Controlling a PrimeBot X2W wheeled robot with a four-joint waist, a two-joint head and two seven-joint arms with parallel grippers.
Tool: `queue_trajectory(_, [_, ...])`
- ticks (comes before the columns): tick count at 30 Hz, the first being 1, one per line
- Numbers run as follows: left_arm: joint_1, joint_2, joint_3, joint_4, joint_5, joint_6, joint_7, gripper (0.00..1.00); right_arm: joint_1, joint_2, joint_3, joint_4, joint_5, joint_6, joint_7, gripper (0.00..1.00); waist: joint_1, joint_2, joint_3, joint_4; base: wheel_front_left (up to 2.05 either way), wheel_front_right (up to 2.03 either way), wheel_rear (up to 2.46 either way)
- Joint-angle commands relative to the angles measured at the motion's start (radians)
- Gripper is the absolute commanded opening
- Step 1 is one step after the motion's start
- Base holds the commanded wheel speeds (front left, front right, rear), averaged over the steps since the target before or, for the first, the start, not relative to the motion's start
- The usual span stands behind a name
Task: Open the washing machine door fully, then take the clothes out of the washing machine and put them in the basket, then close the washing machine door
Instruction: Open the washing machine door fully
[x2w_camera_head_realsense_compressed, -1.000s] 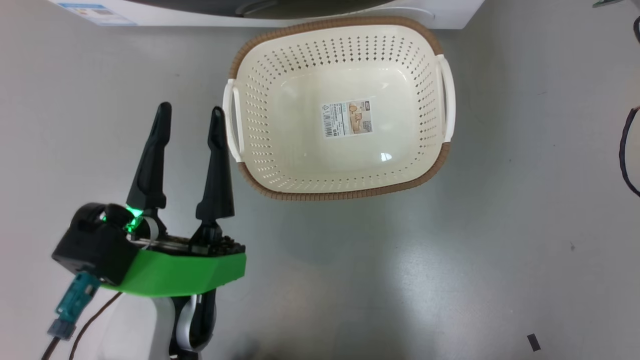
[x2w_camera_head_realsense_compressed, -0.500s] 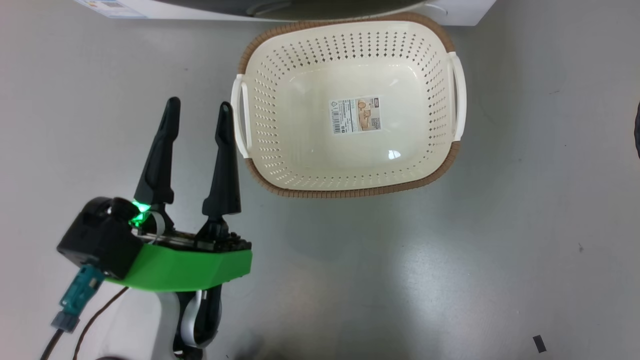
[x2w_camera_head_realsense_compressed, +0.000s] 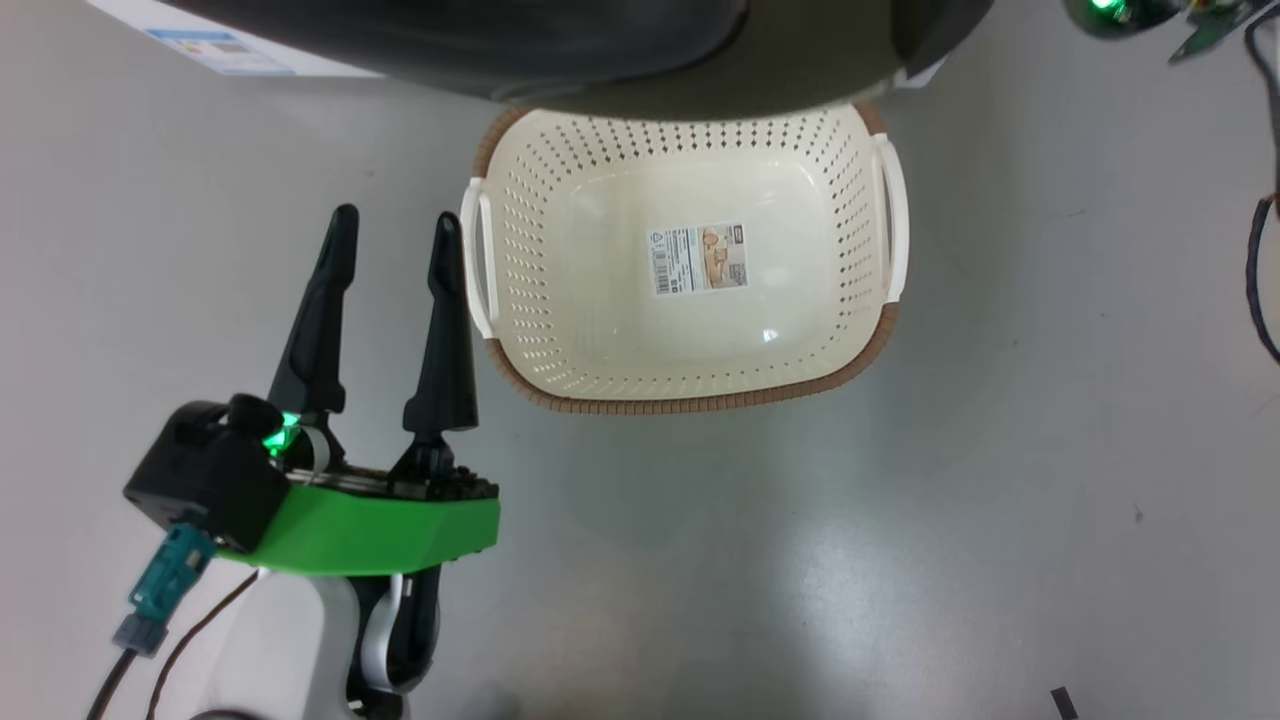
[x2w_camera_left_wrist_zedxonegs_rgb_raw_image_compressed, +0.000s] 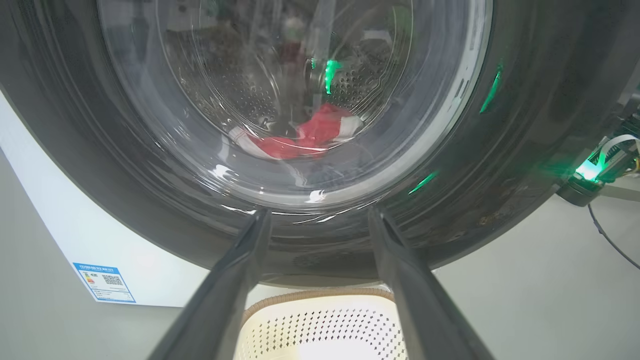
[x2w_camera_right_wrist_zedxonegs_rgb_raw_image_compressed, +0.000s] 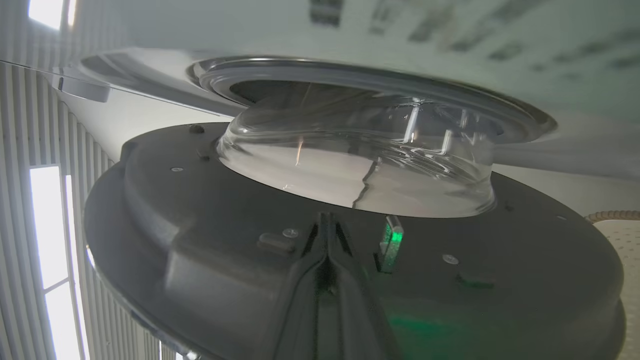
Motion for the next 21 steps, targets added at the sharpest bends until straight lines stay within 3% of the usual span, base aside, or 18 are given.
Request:
queue_trajectory(1, [0.023, 0.019, 0.035, -0.019, 0.017, 0.006, -0.008, 1.0, 0.027, 0.023, 0.019, -0.024, -0.003, 0.001, 0.014, 0.0, 0.0, 0.0, -0.012, -0.003, 0.0, 0.0, 0.0])
queue_trajectory(16, [0.063, 0.019, 0.074, 0.0, 0.032, -0.001, -0.008, 1.0, 0.113, 0.035, 0.081, -0.028, -0.011, 0.001, 0.064, 0.0, 0.0, 0.0, -0.072, -0.029, 0.0, 0.0, 0.0])
queue_trajectory(21, [0.062, 0.019, 0.076, -0.002, 0.036, -0.002, -0.008, 1.0, 0.115, 0.039, 0.074, -0.034, -0.032, 0.001, 0.021, 0.0, 0.0, 0.0, -0.068, -0.036, 0.0, 0.0, 0.0])
